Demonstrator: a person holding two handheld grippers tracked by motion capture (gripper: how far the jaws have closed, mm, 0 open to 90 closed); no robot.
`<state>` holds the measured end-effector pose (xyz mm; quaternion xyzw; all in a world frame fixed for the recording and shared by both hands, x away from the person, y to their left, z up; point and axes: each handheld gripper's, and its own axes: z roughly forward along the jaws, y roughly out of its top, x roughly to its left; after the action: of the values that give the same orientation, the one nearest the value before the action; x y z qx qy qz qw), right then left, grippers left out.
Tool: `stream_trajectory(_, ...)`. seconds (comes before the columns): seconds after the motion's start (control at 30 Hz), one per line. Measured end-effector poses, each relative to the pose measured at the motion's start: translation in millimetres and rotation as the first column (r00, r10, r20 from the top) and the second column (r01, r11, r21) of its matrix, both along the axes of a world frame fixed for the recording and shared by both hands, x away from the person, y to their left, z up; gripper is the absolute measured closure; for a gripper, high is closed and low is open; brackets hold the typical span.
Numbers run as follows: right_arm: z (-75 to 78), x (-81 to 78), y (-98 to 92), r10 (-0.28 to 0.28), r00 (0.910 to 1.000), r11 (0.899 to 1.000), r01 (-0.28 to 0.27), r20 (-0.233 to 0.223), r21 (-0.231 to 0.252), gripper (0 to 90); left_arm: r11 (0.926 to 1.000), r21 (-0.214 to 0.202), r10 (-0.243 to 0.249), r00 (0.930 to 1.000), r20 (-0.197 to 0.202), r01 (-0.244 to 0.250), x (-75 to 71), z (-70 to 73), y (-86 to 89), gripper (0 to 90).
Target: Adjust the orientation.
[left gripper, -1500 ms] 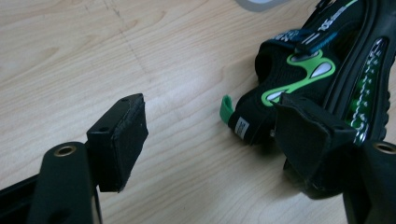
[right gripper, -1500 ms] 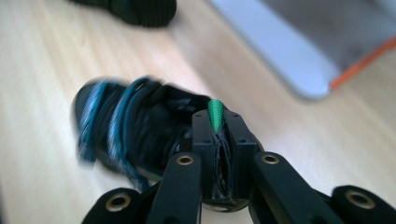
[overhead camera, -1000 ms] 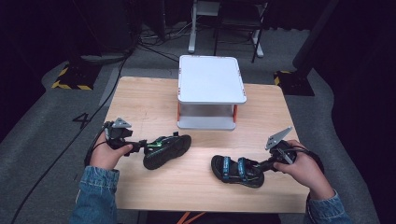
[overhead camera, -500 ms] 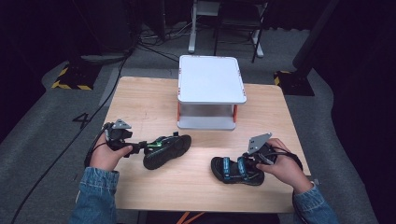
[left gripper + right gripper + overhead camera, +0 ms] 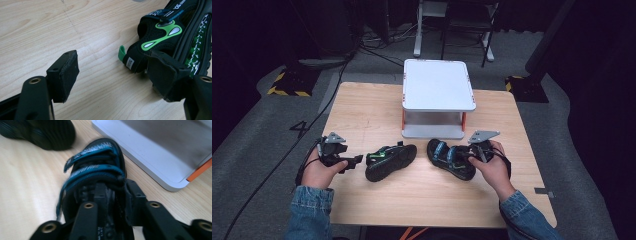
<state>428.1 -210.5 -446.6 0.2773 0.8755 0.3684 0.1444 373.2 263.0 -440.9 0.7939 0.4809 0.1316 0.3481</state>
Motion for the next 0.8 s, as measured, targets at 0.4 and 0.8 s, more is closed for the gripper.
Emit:
stream_trajectory(0.4, 39.5, -15.0, -43.5, 0.005, 0.9999, 0.999, -0.006, 0.011, 0.051, 42.4, 1.0, 0.001, 0.0, 1.0, -0.002, 0.0, 3.0, -0.4, 0.1, 26.3)
stream_trajectory(0.8, 34.4, -30.5, -37.4, 0.081, 0.9942, 0.997, -0.08, -0.071, 0.018, 74.6, 0.9999, -0.01, -0.008, 1.0, 0.001, 0.008, 9.5, 0.6, -3.6, 26.3)
